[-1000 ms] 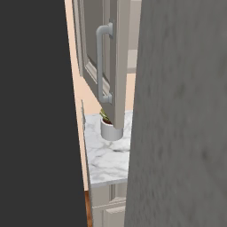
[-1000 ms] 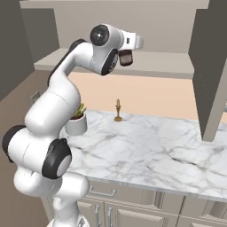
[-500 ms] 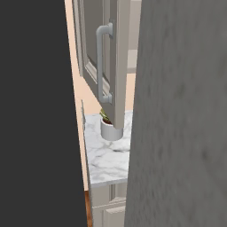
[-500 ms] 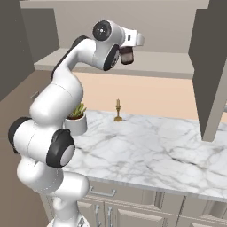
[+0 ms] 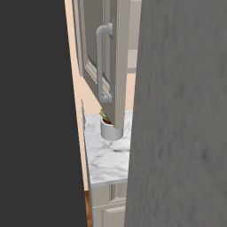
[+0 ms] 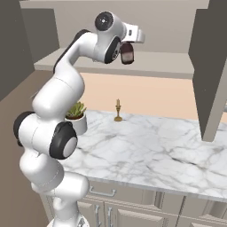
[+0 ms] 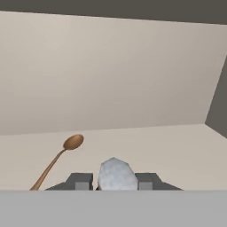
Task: Pick the ketchup and shaker from the counter and place them in the cabinet.
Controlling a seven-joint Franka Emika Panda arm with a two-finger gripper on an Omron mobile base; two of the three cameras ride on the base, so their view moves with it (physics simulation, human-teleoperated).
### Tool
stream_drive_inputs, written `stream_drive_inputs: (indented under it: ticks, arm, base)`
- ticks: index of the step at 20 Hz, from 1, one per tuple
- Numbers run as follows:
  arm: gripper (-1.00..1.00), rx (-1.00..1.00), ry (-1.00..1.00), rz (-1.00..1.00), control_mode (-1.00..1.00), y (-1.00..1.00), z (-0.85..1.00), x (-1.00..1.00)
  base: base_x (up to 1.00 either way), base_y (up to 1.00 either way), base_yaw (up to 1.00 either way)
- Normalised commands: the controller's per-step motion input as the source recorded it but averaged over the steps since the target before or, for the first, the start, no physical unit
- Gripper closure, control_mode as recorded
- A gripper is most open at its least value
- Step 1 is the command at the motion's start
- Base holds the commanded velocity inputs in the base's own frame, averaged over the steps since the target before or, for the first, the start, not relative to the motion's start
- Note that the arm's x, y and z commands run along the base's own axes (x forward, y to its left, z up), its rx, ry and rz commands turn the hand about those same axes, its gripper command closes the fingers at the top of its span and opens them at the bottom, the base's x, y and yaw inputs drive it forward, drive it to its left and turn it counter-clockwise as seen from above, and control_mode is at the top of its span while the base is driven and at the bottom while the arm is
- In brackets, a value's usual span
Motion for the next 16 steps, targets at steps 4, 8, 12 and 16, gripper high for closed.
stream_drive_inputs:
  ticks: [4,8,12,16]
  arm:
    - [1.0,0.0,0.05,0.0,-1.0,-0.01,-0.29,0.16]
    - [-1.0,0.0,0.05,0.0,-1.0,0.0,-0.31,0.16]
    - [-1.0,0.0,0.04,0.0,-1.0,-0.01,-0.24,0.18]
    - [-1.0,0.0,0.0,0.0,-1.0,0.0,-0.12,0.22]
  base:
    - [0.0,0.0,0.0]
    - [0.0,0.0,0.0]
    - [0.0,0.0,0.0]
    - [0.0,0.0,0.0]
